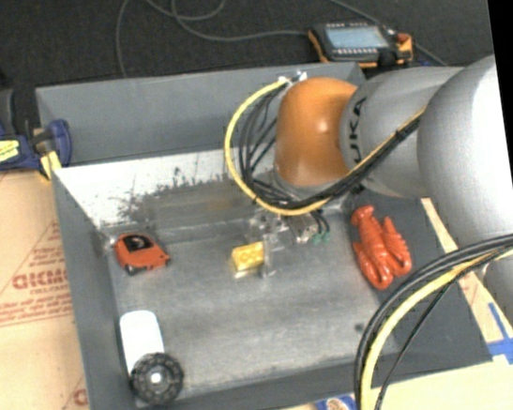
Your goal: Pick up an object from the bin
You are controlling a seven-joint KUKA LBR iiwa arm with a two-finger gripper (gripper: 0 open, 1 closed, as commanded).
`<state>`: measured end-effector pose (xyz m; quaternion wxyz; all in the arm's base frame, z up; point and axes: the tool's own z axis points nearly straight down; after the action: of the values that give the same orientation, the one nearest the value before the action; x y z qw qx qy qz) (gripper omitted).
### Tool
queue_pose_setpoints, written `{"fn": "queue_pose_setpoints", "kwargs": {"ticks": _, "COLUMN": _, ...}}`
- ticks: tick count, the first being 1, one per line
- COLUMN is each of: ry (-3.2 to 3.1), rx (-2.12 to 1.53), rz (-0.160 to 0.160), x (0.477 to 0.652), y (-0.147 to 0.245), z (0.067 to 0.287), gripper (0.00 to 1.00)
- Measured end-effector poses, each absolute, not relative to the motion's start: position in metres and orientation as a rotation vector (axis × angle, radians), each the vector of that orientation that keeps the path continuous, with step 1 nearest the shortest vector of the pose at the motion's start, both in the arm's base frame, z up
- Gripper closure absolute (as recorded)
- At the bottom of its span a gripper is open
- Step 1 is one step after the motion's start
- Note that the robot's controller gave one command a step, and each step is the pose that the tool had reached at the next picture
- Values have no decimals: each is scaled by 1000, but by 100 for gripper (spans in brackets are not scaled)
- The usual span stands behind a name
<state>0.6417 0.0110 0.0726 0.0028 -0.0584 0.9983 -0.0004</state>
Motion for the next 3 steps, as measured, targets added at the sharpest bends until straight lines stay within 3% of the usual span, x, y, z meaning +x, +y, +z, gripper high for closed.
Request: {"fn": "queue_pose_setpoints", "kwargs": {"ticks": 3, "ry": 3136, "rx": -183, "rz": -1, "x": 641, "y": 10, "z": 97, "gripper": 100}}
